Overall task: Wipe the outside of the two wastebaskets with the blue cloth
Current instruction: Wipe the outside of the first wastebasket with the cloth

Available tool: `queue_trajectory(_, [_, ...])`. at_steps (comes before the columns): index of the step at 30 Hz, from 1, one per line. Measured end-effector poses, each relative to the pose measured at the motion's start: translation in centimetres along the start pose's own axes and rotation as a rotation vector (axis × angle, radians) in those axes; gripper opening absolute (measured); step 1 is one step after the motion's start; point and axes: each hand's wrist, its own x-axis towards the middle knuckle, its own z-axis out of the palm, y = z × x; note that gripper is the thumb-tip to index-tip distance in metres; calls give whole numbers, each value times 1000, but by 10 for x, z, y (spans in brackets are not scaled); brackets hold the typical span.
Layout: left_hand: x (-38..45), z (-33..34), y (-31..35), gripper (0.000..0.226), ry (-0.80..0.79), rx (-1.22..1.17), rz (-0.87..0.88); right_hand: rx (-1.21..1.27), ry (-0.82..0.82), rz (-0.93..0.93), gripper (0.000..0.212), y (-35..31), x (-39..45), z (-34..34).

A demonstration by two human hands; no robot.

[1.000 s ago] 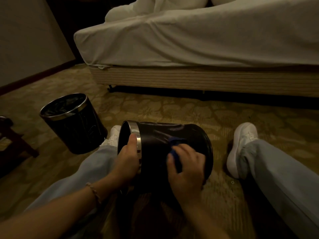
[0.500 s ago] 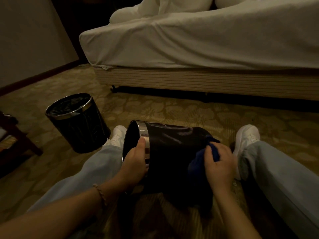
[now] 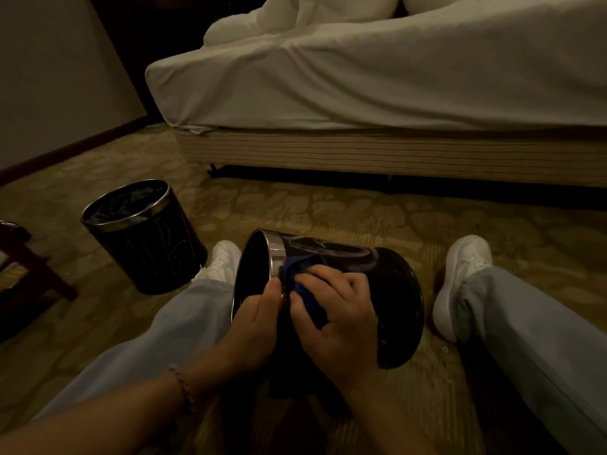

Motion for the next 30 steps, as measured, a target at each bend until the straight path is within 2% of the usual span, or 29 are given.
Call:
queue_trajectory(2, [-2,-1,3,45,36,-4,-37,-41,-49,30,28,17,6,-6])
queue_trajectory(5, [-7,-3,5,44,105,-71,-64,-102,-36,223,32,66,11,-22])
queue_trajectory(9, [-10,1,11,45,-4,-15,-36,-139,47,383,24,112,9,-39])
queue_trajectory(12, [-12,5,12,49,-73,-126,-82,-134,32,407,18,114,8,-37])
queue_trajectory(16, [-10,3,9,35,-94,-329,-262,-142,19,401,18,115,8,-35])
queue_trajectory(20, [14,-8,16,31,-15,-442,-375,-157,22,418,18,111,0,-30])
queue_trajectory(23, [36,-27,11,45,21,-536,-449,-177,42,415,20,101,-10,-23])
queue_trajectory(27, [53,-49,-9,72,-62,-678,-613,-175,65,381,30,90,-16,-17])
queue_trajectory(30, [61,-48,-13,79,32,-758,-677,-178,32,352,36,86,-13,-14])
